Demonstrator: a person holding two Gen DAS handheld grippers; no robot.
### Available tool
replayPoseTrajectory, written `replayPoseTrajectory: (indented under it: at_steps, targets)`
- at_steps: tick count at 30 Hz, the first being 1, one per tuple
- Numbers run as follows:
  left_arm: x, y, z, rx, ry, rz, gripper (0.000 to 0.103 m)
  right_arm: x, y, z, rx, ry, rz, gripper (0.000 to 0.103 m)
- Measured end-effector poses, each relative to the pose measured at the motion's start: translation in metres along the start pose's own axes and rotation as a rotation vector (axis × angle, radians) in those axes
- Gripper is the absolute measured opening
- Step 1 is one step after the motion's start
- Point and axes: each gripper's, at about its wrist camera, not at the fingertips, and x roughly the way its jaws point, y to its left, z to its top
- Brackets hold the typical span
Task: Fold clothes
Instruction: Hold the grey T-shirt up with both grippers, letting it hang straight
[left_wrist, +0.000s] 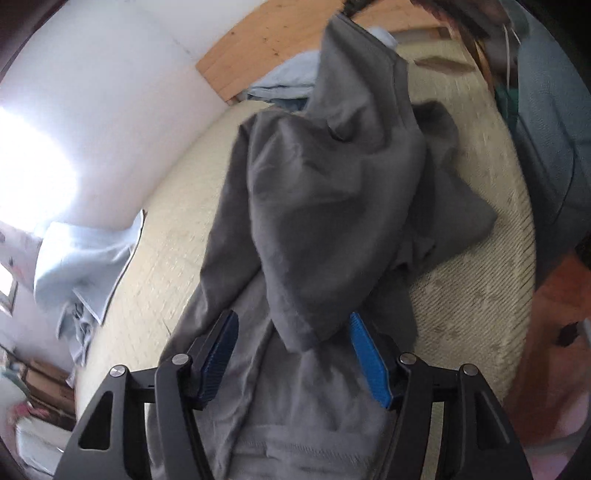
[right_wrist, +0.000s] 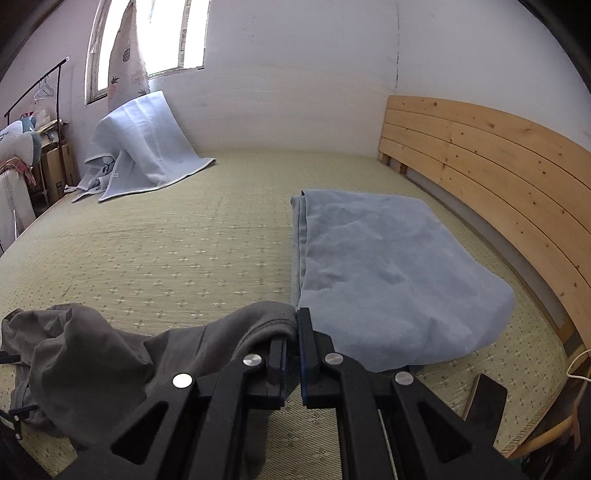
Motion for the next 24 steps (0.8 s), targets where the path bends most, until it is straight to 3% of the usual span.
replayPoseTrajectory:
  at_steps: [2, 5, 9, 18, 24]
  targets:
    - [0.004, -0.007, 0.000, 0.055, 0.004, 0.000, 0.060, -0.001, -0.001, 0.000, 0.009, -0.002, 0.006, 0.003]
    - [0.005, -0.023, -0.008, 0.152, 0.006, 0.032, 0.060, -0.002, -0.004, -0.001, 0.025, -0.005, 0.020, 0.003]
    - [0.011, -0.032, -0.011, 0.214, 0.007, 0.125, 0.060, -0.003, -0.004, -0.001, 0.041, -0.014, 0.040, 0.004]
    - [0.018, -0.045, -0.008, 0.306, -0.057, 0.296, 0.060, -0.005, -0.004, 0.000, 0.059, -0.026, 0.067, 0.004]
    - [0.001, -0.037, 0.000, 0.258, -0.134, 0.398, 0.055, -0.005, -0.002, 0.000, 0.064, -0.032, 0.072, 0.004]
